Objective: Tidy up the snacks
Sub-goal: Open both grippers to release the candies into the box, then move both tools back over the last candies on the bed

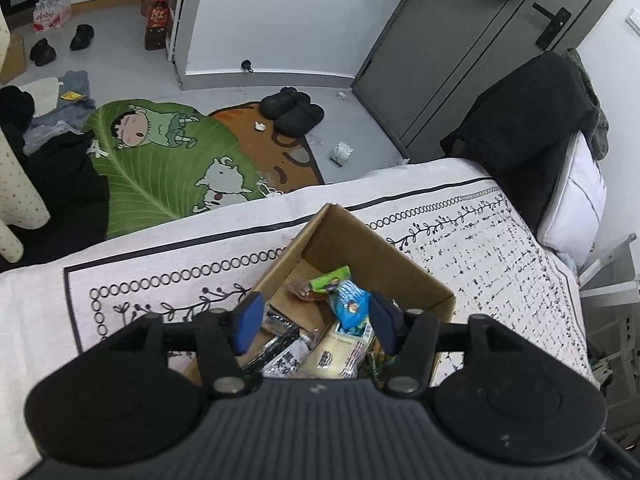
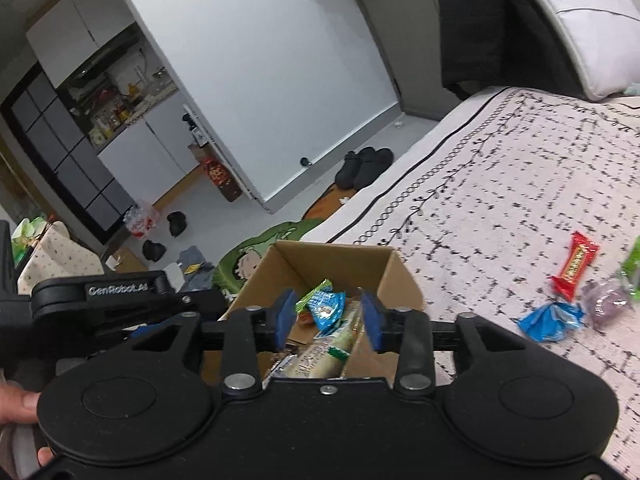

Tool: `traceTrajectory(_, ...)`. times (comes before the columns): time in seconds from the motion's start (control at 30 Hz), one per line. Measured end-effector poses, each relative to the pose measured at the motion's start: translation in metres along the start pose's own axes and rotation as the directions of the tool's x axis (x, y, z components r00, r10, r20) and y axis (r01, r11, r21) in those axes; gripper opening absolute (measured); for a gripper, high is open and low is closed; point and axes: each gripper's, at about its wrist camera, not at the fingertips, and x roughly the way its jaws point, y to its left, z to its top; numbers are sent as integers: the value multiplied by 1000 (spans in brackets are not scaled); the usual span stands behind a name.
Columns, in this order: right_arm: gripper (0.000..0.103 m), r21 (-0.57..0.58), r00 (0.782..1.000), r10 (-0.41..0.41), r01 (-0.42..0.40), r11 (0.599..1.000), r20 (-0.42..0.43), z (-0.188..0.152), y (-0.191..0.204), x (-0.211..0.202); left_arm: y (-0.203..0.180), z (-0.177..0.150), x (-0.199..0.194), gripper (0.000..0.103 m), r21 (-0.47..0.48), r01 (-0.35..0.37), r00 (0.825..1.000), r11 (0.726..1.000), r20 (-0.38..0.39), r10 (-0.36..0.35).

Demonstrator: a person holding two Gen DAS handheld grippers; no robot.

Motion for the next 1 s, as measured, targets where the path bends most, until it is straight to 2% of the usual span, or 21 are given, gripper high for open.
traceTrajectory(0.07, 50, 17, 1000, -9, 9, 1000, 4, 2, -2, -7, -1, -2, -5, 69, 6, -12, 1000, 1000, 11, 12)
traceTrajectory(0.13, 58, 19, 1000, -24, 24, 1000, 11, 5, -4, -14, -5, -4, -10, 71, 18, -23, 1000, 1000, 22, 22)
traceTrajectory(0.23, 69, 19, 997, -66, 66, 998, 26, 8, -9, -24, -11, -8, -14, 73, 30, -28, 999, 999, 25, 27)
traceTrajectory(0.37, 75, 48, 995, -101, 100, 994, 25, 10, -23, -34, -20, -13, -18, 74, 46, -28, 999, 999, 26, 27)
traceTrajectory(0.6, 93, 48, 991, -131, 129, 990, 21, 14, -44, -51, -41, -21, -29, 80, 77, -32, 998, 997, 49, 28)
traceTrajectory(0.9, 102, 23, 992, -105, 104, 994, 70, 22, -64, -86, -69, -32, -44, 80, 101, 1, 996, 995, 85, -9)
traceTrajectory(1.0, 102, 26, 990, -107, 105, 994, 95, 26, -75, -102, -78, -34, -47, 80, 97, 8, 996, 995, 84, -16)
